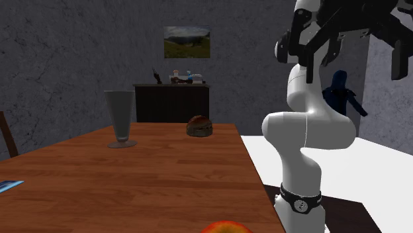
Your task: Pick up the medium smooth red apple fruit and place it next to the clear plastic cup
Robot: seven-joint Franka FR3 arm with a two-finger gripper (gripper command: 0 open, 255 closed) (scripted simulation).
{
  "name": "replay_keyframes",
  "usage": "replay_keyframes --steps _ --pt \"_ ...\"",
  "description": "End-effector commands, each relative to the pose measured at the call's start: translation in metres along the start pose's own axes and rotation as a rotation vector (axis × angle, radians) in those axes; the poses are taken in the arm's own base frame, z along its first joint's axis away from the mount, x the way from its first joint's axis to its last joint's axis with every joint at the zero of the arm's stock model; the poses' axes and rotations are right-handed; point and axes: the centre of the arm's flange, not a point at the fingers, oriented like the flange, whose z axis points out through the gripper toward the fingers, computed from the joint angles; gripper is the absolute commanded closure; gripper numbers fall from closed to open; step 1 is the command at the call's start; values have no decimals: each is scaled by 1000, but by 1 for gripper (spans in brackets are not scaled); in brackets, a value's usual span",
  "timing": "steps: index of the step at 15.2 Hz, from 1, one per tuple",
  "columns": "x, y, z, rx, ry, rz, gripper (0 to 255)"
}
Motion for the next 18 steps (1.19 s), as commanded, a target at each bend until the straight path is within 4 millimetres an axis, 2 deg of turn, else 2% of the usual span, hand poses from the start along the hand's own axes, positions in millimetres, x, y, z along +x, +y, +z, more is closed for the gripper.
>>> replay_keyframes --steps 1,17,18 --pt "0 0 0 0 0 0 0" --pt "117 97 154 -88 -136 -61 0" --pt "119 99 157 -90 -139 -63 0"
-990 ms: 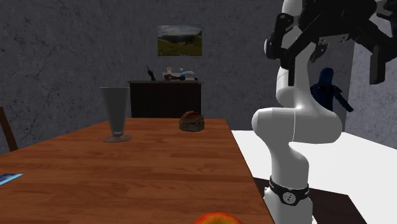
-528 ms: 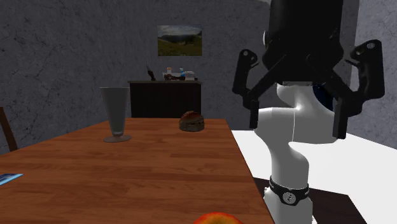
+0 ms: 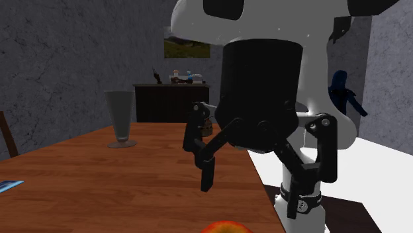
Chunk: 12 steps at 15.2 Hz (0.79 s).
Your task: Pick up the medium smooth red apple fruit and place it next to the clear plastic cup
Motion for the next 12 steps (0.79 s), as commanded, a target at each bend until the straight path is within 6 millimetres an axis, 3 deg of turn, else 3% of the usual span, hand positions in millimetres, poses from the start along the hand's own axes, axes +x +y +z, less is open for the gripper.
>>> replay_keyframes --steps 1,7,12 --pt "5 4 12 -4 -5 -3 0" --pt "5 4 47 -4 -5 -3 0" --pt "5 4 47 -4 -5 -3 0"
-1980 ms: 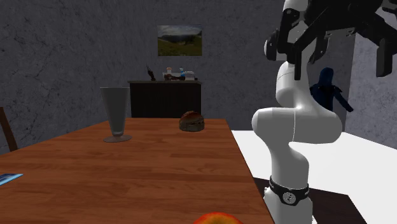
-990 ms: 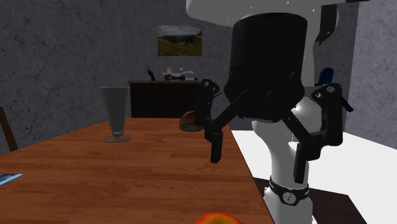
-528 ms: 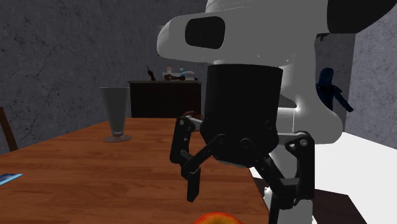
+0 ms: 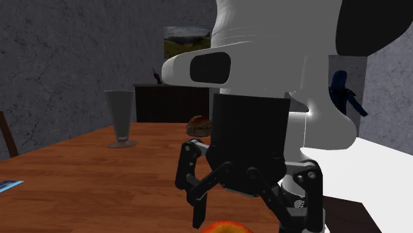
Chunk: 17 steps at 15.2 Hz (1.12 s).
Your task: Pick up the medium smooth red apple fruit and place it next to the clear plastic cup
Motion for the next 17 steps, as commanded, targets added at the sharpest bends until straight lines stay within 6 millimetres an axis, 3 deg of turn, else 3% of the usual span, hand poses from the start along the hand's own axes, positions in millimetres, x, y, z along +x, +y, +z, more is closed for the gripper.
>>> replay_keyframes --steps 1,3,4,13,17 --pt "0 0 0 0 0 0 0" --pt "0 0 0 0 0 0 0" --pt "0 0 0 0 0 0 255" --pt "0 0 0 0 0 0 255" --pt "0 1 -21 0 0 0 255"
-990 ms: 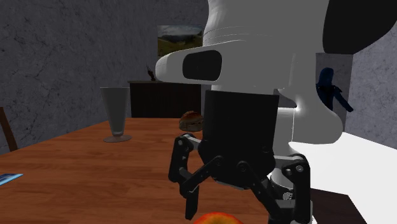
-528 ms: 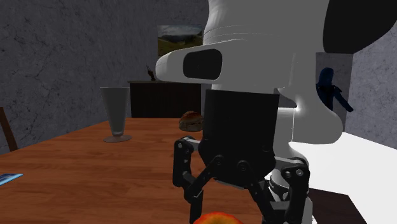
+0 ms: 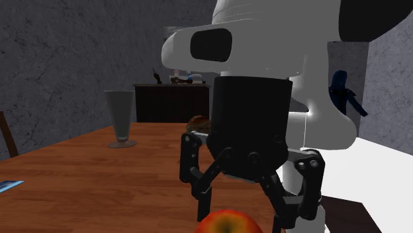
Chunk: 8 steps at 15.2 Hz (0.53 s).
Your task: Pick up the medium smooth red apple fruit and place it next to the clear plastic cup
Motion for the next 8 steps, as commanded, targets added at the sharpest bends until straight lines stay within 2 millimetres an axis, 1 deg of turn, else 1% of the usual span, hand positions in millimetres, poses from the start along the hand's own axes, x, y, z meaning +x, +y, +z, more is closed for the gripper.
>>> replay_keyframes --steps 1,8 --pt "0 2 -10 0 0 0 255" --pt "0 4 -47 0 0 0 255"
